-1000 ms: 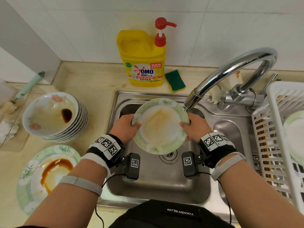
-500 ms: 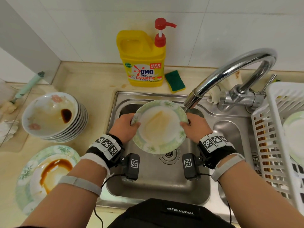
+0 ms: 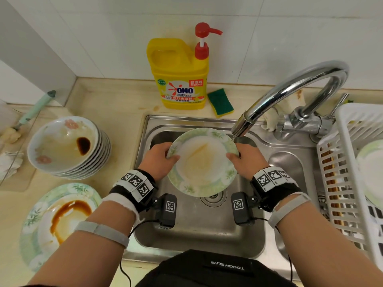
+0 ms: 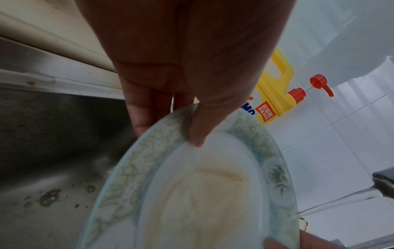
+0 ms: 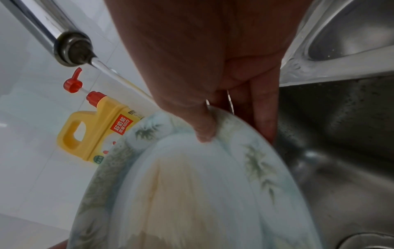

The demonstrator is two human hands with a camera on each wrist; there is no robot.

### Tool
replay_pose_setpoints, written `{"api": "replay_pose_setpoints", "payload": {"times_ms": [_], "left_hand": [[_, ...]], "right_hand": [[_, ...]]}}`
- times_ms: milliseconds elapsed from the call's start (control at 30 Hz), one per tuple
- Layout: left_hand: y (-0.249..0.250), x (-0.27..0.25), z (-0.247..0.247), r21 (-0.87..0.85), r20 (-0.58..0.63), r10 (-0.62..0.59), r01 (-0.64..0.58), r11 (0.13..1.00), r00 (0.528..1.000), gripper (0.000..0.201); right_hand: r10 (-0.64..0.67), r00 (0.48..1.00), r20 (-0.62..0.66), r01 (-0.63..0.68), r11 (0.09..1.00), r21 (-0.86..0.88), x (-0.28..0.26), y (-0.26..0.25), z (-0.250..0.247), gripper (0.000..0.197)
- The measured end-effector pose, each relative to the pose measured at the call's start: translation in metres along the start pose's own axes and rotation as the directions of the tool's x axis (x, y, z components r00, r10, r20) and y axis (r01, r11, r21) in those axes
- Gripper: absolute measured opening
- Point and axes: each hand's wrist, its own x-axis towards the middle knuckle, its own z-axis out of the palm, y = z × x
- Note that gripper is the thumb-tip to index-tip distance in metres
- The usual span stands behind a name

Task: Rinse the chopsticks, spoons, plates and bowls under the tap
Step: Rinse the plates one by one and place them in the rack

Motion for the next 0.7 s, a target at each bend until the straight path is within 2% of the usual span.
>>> {"api": "replay_pose_setpoints", "payload": {"times_ms": [267,400,467,600,667,700], "left_hand": [[-0.007,-0.003,-0.001,-0.213,-0.001,-0.049,0.048,0.976,0.999,0.016],[-0.010,-0.013,0.013,-0.426,0.103,-0.135,0.166,0.889,0.985,0.016],[-0.009,-0.018,0.019,-0.482,0.115,-0.141,0.179,0.857,0.983,0.019],[-0.010,-0.016,0.017,-0.458,0.098,-0.123,0.154,0.876,0.988,0.021],[-0.010,-0.013,0.013,-0.428,0.092,-0.122,0.149,0.891,0.988,0.022],[-0.010,-0.012,0.011,-0.406,0.079,-0.117,0.139,0.903,0.990,0.021]], "right_hand": [[-0.020,0.996,-0.083,0.030,0.993,0.116,-0.005,0.002,-0.003,0.022],[-0.029,0.994,-0.108,0.053,0.971,0.232,-0.008,0.002,-0.002,0.019],[-0.006,0.996,-0.085,0.033,0.945,0.325,-0.008,0.002,-0.001,0.014],[0.030,0.999,0.022,-0.037,0.899,0.437,-0.008,0.002,0.000,0.009],[0.071,0.997,0.014,-0.069,0.881,0.468,-0.008,-0.001,-0.001,0.009],[0.098,0.995,0.001,-0.087,0.880,0.467,-0.008,-0.003,-0.002,0.016]]}}
